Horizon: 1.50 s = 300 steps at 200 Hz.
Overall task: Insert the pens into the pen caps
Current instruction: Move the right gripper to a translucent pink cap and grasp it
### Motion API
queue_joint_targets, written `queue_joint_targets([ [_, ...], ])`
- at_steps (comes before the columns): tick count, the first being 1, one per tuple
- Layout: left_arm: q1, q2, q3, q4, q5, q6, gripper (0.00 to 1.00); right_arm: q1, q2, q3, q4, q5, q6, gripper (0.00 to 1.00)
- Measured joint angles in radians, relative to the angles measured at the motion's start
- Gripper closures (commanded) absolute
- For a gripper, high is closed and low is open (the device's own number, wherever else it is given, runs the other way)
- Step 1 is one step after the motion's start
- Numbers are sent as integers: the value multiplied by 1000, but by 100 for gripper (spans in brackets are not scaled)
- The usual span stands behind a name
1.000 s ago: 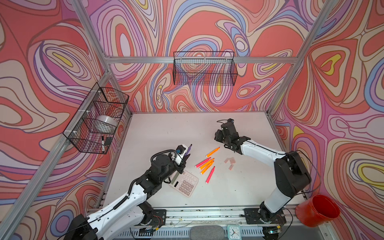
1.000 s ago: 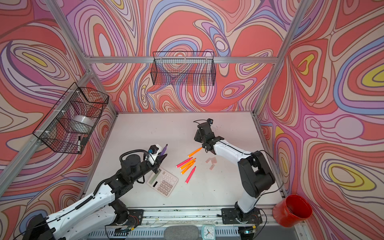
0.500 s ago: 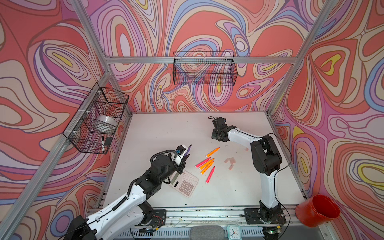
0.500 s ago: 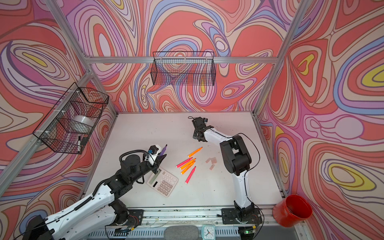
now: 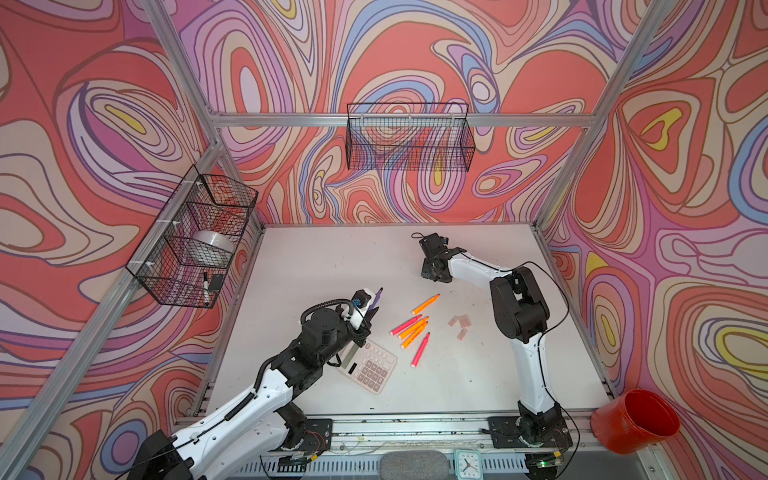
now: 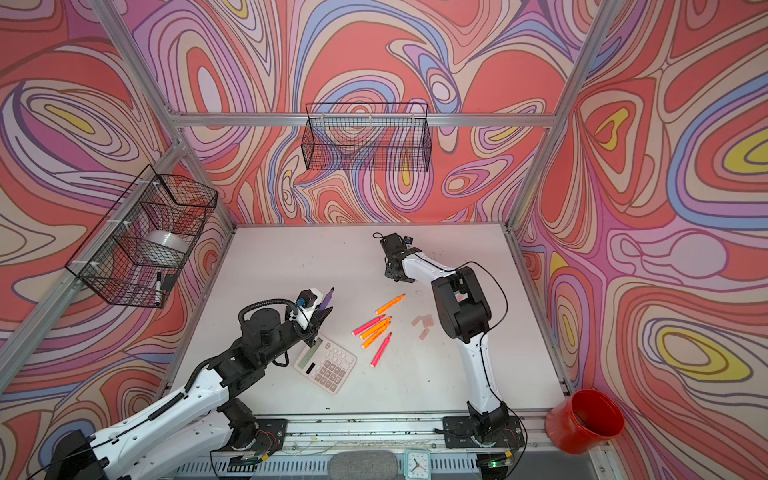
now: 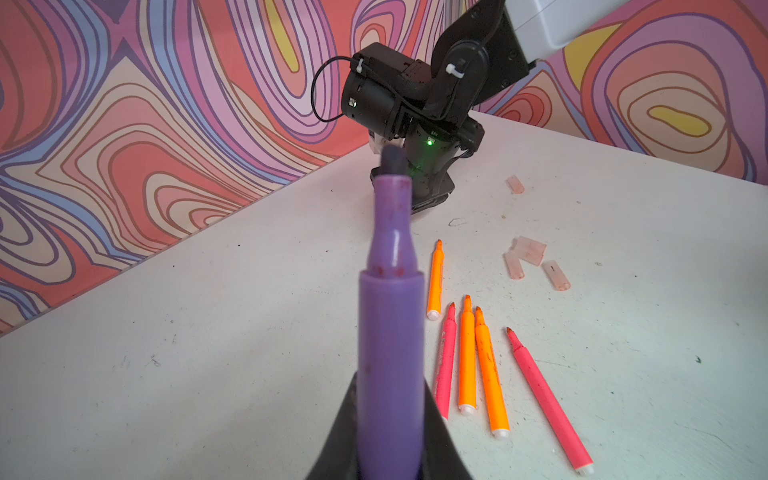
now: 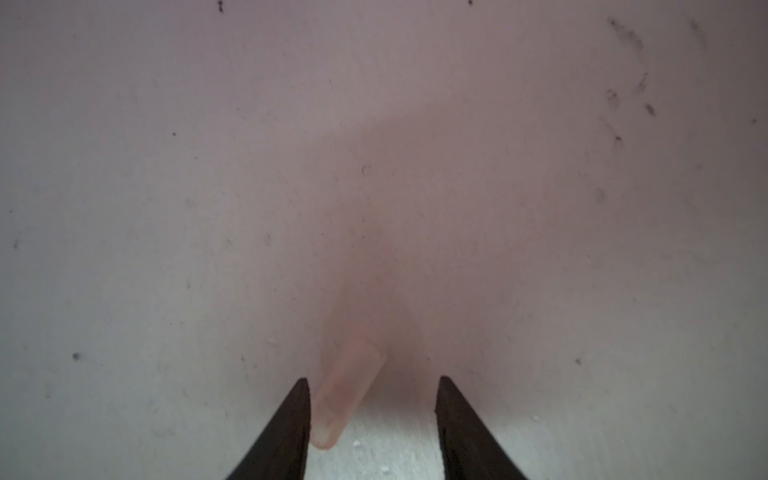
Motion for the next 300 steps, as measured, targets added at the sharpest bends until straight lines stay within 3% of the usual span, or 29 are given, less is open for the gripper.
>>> queue_joint_targets([
  [158, 0, -5, 0, -5, 1, 0, 100, 0, 31, 13, -2, 61, -1, 61],
  [300, 0, -5, 0, -10, 1, -1, 100, -14, 34, -9, 79, 52, 3, 92],
])
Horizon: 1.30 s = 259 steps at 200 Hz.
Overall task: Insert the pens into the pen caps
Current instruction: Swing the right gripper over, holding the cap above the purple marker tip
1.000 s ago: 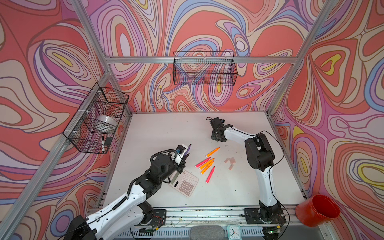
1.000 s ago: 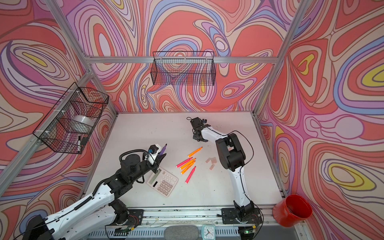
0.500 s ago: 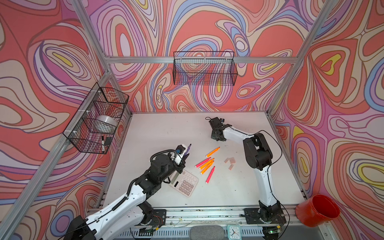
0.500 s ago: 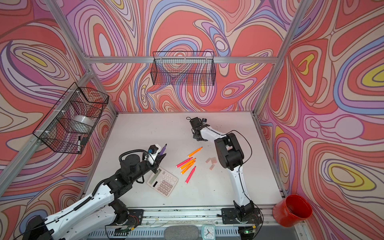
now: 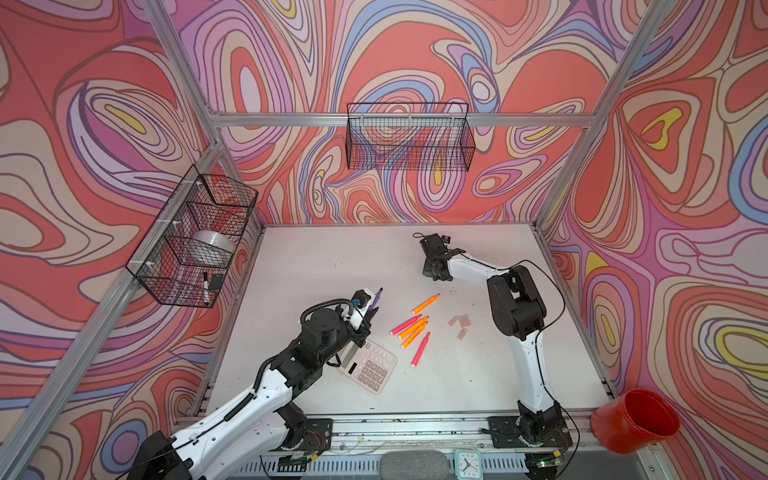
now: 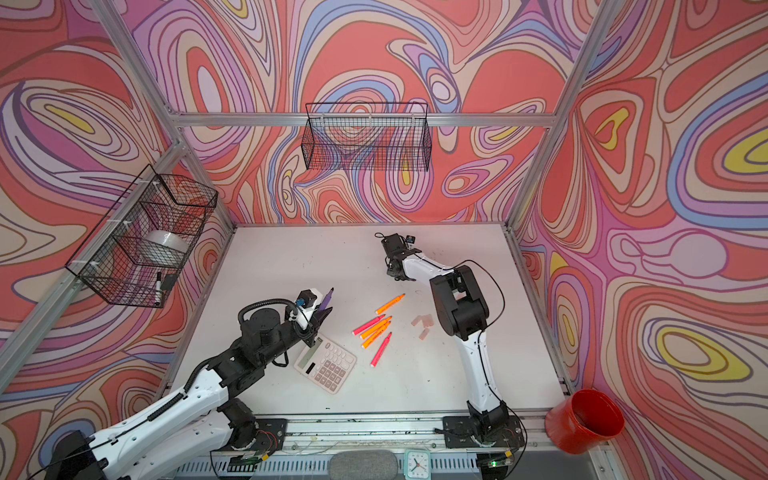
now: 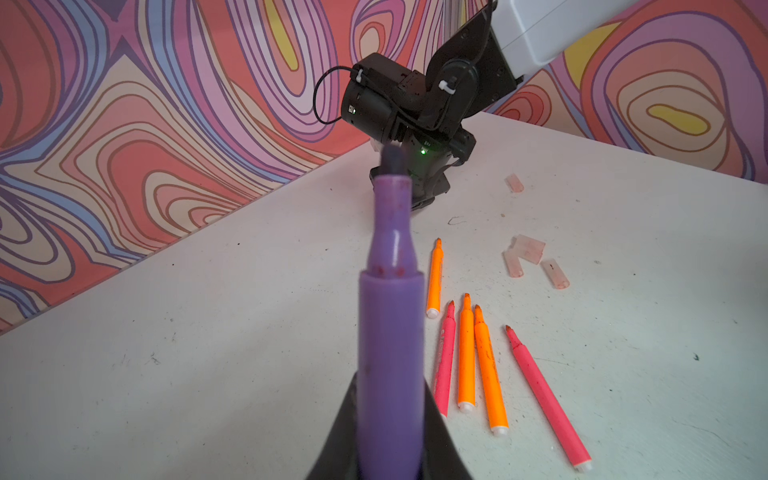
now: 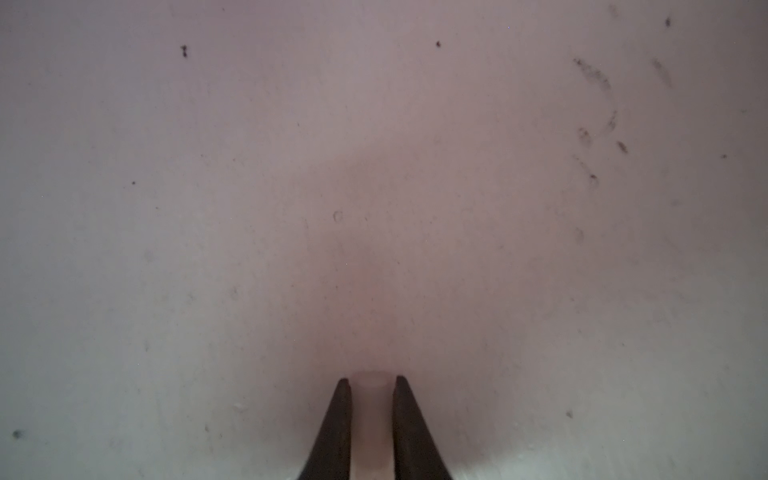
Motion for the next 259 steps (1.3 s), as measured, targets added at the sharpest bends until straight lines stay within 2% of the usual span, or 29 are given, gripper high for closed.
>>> queue_joint_targets([
  [61, 0, -4, 0, 13, -90, -74, 100, -2, -155, -224, 77, -29, 27, 97],
  [89, 0, -36, 7, -12, -135, -130, 100, -3, -312, -347, 125, -50, 42, 97],
  [116, 0, -64, 22, -38, -126, -156, 100, -5, -513, -475, 250, -115, 58, 97],
  [146, 0, -71, 78, -78, -65, -180, 100, -3, -697, -631, 444, -219, 77, 97],
  [186, 0, -50, 135, -93, 55, -271, 100, 21, -858, -811, 655, -314, 107, 97],
  [225, -6, 111, 173, -34, 242, -400, 100, 52, -1040, -952, 846, -369, 126, 98],
  [259, -47, 223, 211, 4, 311, -480, 100, 54, -1147, -1065, 1026, -397, 163, 100],
])
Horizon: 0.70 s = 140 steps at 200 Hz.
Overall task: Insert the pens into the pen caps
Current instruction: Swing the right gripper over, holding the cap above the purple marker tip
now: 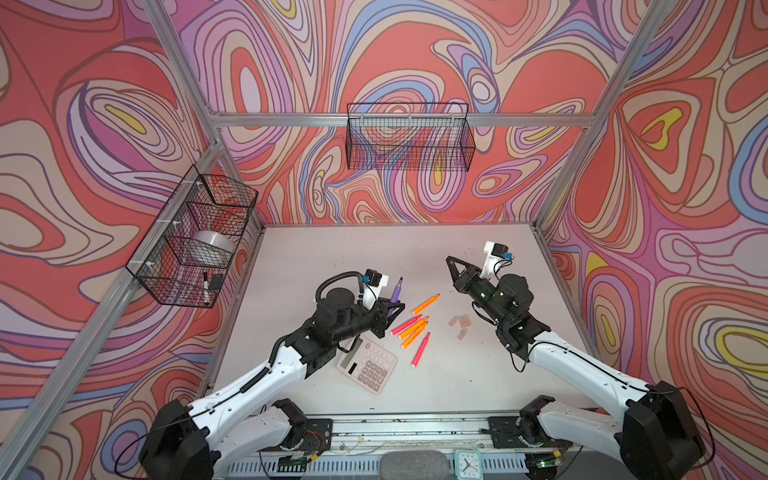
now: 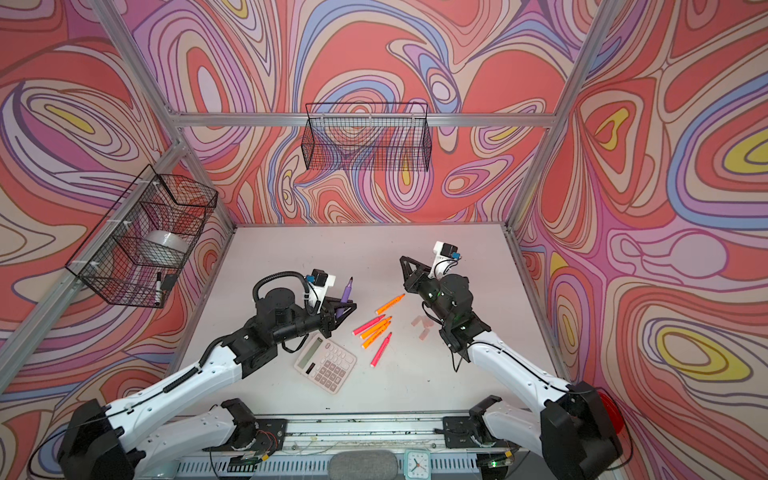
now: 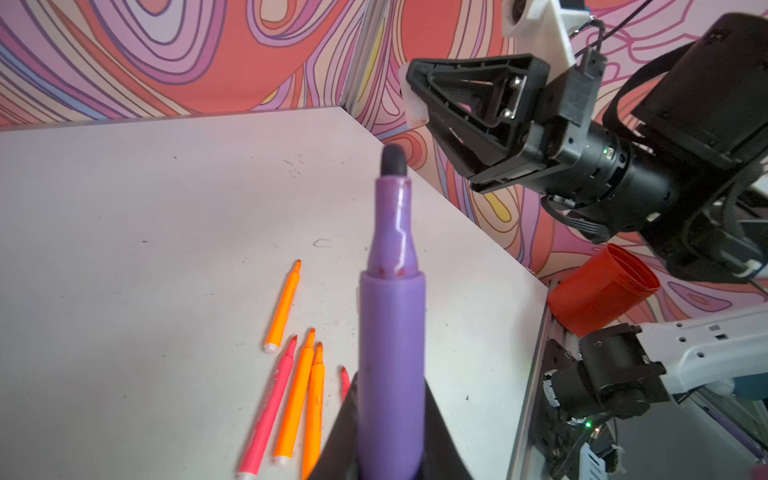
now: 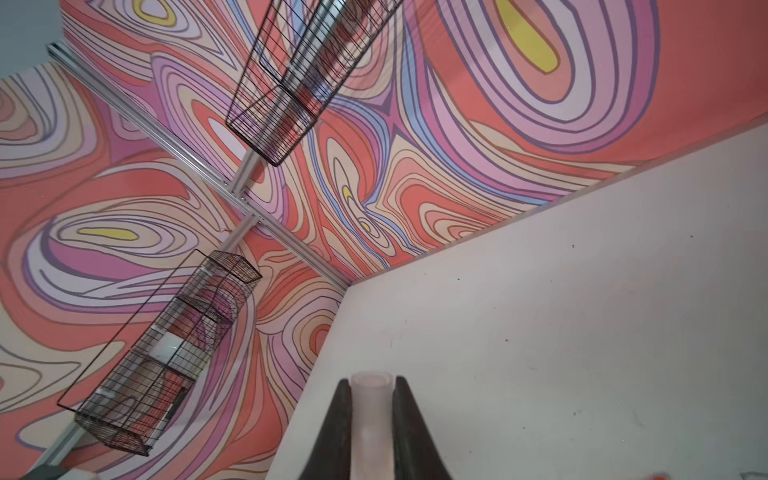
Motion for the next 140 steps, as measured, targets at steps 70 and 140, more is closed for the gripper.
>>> queue_joint_targets([
  [70, -66, 74, 1, 117, 17, -117, 100, 56, 62, -31, 233, -69, 109, 100],
  [140, -79, 131, 1, 163, 3, -172, 100, 157, 114, -31, 294, -40, 115, 100],
])
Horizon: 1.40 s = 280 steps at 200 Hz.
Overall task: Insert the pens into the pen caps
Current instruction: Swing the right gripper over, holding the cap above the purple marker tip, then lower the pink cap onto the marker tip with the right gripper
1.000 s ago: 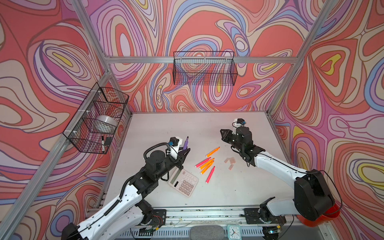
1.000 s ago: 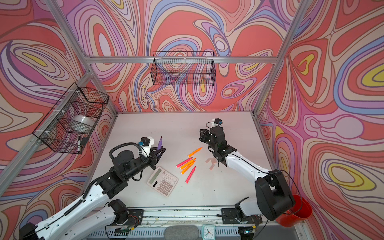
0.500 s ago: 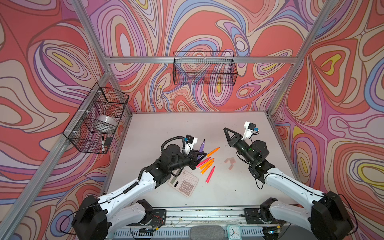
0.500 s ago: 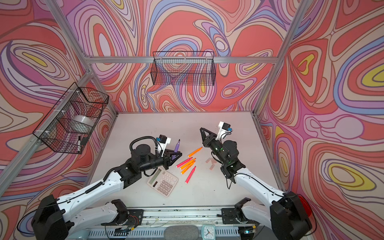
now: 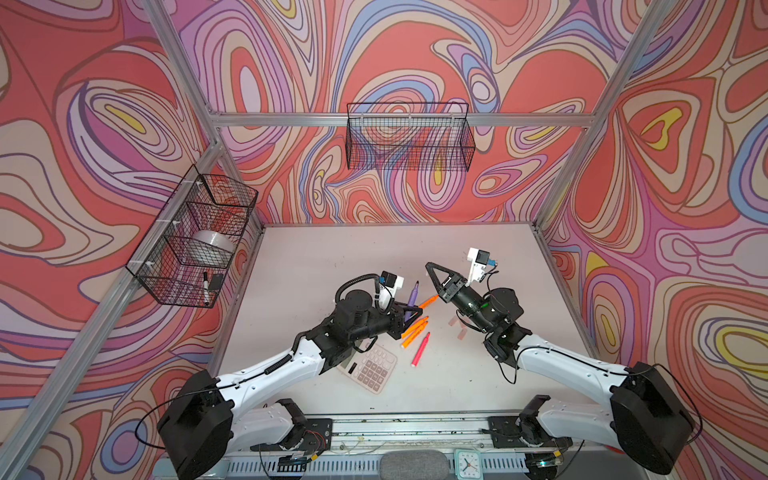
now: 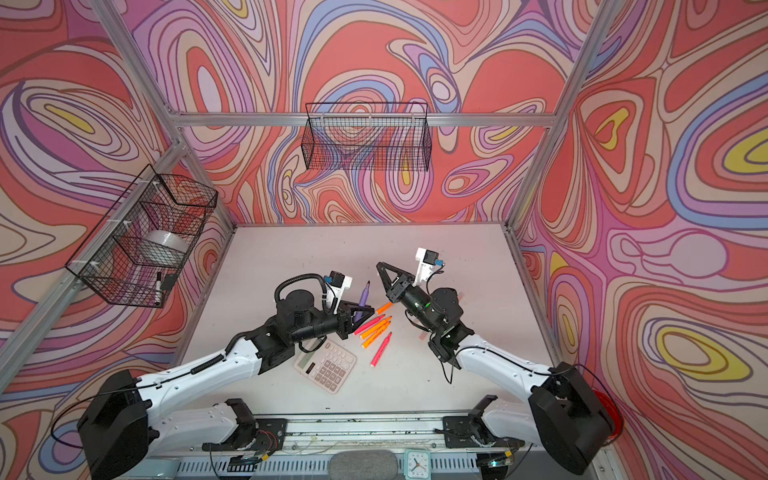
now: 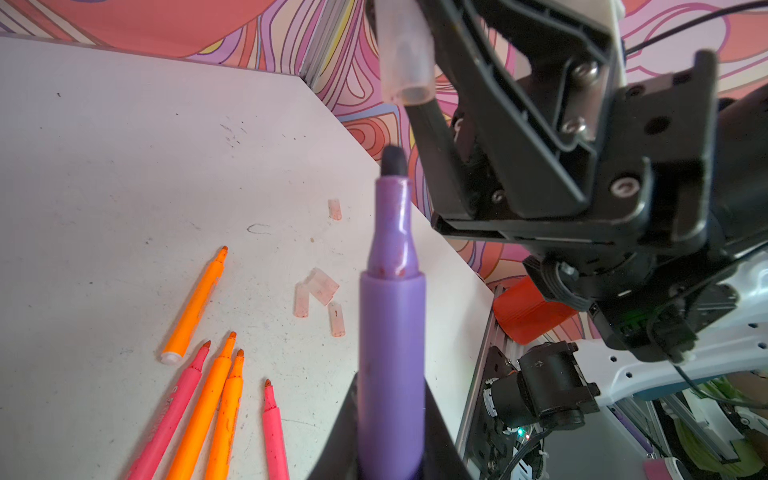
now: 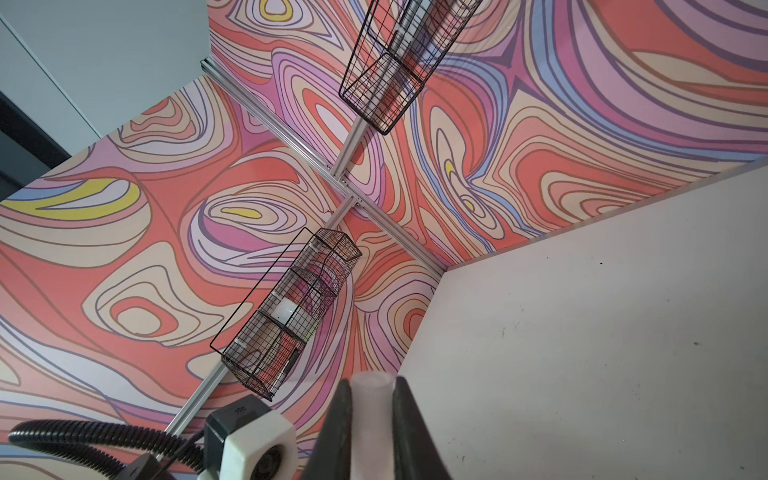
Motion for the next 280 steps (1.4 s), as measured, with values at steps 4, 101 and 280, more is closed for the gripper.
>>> queue_joint_targets([
  [4, 0, 0, 0, 1, 0, -1, 100, 0, 5, 0, 5, 2, 2, 100],
  [101, 0, 3, 0, 14, -22, -3, 100, 22, 92, 21, 48, 9, 31, 100],
  [280, 0, 15, 0, 14, -50, -2, 100, 56, 94, 26, 76, 9, 34, 100],
])
